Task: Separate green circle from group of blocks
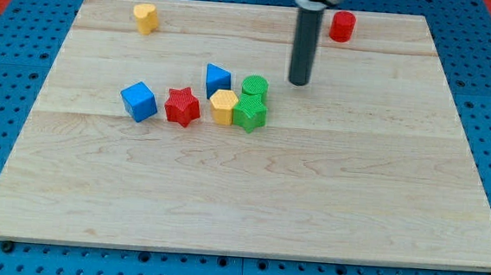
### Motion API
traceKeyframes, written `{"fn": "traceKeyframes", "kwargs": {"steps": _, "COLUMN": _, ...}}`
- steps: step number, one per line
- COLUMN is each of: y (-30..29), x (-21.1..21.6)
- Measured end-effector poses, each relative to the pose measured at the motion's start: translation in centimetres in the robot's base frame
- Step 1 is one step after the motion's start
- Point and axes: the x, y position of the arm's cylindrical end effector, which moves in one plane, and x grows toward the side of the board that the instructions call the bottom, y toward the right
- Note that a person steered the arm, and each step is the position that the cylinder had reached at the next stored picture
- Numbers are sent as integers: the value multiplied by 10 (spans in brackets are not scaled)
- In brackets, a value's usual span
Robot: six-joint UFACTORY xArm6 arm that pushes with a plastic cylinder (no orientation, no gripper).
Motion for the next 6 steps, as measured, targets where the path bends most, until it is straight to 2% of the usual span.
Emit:
{"fn": "traceKeyframes", "kwargs": {"steps": 1, "y": 22, "x": 29}}
{"fn": "traceKeyframes", "kwargs": {"steps": 2, "y": -18, "x": 60}}
{"fn": "traceKeyframes", "kwargs": {"steps": 3, "y": -50, "x": 65}}
{"fn": "traceKeyframes", "kwargs": {"steps": 4, "y": -51, "x": 65}}
{"fn": "traceKeyframes", "kwargs": {"steps": 6, "y": -68, "x": 24}}
